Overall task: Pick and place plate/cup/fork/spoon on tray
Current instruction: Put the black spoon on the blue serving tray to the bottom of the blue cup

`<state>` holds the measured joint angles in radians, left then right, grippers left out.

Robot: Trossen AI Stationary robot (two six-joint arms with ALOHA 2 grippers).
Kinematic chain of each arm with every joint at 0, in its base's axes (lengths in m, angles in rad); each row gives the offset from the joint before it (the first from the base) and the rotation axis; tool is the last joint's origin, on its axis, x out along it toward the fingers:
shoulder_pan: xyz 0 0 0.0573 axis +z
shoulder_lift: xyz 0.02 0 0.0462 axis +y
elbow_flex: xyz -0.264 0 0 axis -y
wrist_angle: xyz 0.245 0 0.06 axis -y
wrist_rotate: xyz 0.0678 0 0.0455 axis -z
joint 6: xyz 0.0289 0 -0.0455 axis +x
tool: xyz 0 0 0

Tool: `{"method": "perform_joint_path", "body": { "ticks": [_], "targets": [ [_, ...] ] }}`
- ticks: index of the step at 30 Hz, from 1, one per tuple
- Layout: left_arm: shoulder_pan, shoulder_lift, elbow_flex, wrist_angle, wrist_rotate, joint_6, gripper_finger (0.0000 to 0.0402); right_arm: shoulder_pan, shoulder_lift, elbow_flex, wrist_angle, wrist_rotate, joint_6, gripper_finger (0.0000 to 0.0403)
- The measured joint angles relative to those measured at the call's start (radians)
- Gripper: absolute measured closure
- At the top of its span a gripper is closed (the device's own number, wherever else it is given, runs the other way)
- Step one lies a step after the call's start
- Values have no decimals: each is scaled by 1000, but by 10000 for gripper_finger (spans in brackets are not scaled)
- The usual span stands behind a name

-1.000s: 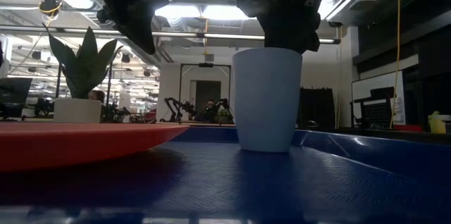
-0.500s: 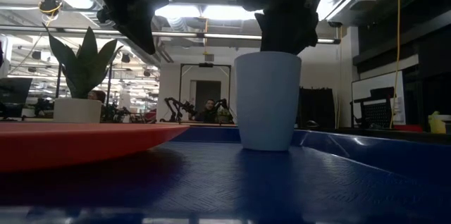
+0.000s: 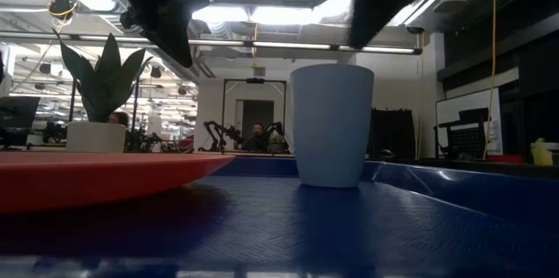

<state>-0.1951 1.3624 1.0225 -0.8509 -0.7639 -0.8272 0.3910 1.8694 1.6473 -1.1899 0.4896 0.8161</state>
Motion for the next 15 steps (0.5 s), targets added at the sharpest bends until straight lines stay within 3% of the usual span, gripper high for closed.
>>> {"method": "perform_joint_path", "body": {
  "ticks": [5,9,15],
  "targets": [
    [0,0,0,0,0,0,401,107,-3,44,-289,121,253,282],
    [0,0,0,0,0,0,401,182,-7,27,-356,144,453,282],
    [0,0,0,0,0,0,401,259,-7,-51,-367,154,590,282]
  ]
}}
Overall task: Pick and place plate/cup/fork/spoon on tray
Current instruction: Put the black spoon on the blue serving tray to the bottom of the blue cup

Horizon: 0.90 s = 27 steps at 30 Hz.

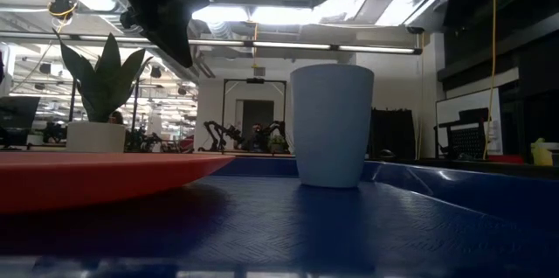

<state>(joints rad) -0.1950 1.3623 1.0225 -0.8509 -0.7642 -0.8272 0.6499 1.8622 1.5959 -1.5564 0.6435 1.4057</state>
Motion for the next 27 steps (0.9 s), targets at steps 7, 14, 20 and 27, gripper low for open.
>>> {"method": "perform_joint_path", "body": {
  "ticks": [7,14,20,27],
  "targets": [
    [0,0,0,0,0,0,401,22,0,-82,15,62,135,282],
    [0,0,0,0,0,0,401,2,-10,-94,-7,89,59,282],
    [0,0,0,7,0,0,401,-22,-127,-289,124,84,56,280],
    [0,0,0,13,0,0,401,-66,-315,-519,275,97,52,280]
  ]
}}
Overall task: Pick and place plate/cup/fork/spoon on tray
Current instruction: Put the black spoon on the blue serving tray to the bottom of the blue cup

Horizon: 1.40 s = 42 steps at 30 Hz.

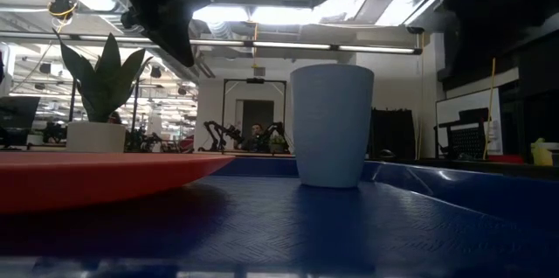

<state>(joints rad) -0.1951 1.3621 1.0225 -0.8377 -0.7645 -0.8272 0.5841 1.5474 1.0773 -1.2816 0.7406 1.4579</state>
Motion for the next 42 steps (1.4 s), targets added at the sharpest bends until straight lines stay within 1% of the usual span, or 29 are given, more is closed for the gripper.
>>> {"method": "perform_joint_path", "body": {
  "ticks": [3,6,7,10,16,20,24,27,29,32,36,42],
  "targets": [
    [0,0,0,2,0,0,401,-53,-77,-80,37,-7,0,280],
    [0,0,0,3,0,0,401,-143,-147,-146,57,-44,-8,280],
    [0,0,0,3,0,0,401,-176,-167,-166,79,-67,-33,280],
    [0,0,0,4,0,0,401,-292,-211,-228,188,-141,-160,280],
    [0,0,0,5,1,0,401,-528,-244,-303,414,-223,-481,280],
    [0,0,0,5,0,0,401,-670,-230,-341,480,-282,-577,280],
    [0,0,0,6,0,0,401,-772,-211,-397,644,-335,-703,280],
    [0,0,0,6,0,0,401,-820,-195,-420,733,-385,-766,280],
    [0,0,0,8,0,0,401,-837,-183,-431,755,-403,-786,280],
    [0,0,0,10,0,0,401,-852,-161,-444,791,-407,-797,280],
    [0,0,0,10,0,0,401,-864,-119,-459,852,-453,-844,280],
    [0,0,0,13,0,0,401,-878,-55,-459,879,-457,-861,280]
  ]
}}
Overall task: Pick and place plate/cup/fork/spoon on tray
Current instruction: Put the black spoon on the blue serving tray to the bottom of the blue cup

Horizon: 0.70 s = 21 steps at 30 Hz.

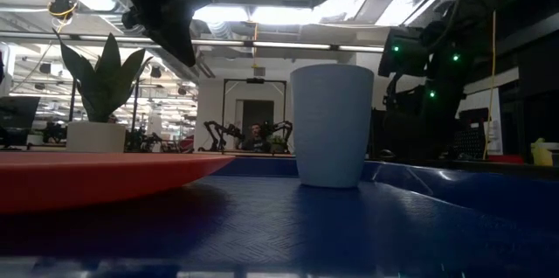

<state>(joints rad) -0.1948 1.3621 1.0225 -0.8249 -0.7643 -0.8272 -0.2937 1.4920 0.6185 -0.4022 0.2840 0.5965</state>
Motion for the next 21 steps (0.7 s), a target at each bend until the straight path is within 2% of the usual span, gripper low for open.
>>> {"method": "perform_joint_path", "body": {
  "ticks": [12,21],
  "targets": [
    [0,0,0,0,0,0,401,-2,20,2,10,-34,50,290],
    [0,0,0,0,0,0,401,0,21,2,16,-41,137,391]
  ]
}}
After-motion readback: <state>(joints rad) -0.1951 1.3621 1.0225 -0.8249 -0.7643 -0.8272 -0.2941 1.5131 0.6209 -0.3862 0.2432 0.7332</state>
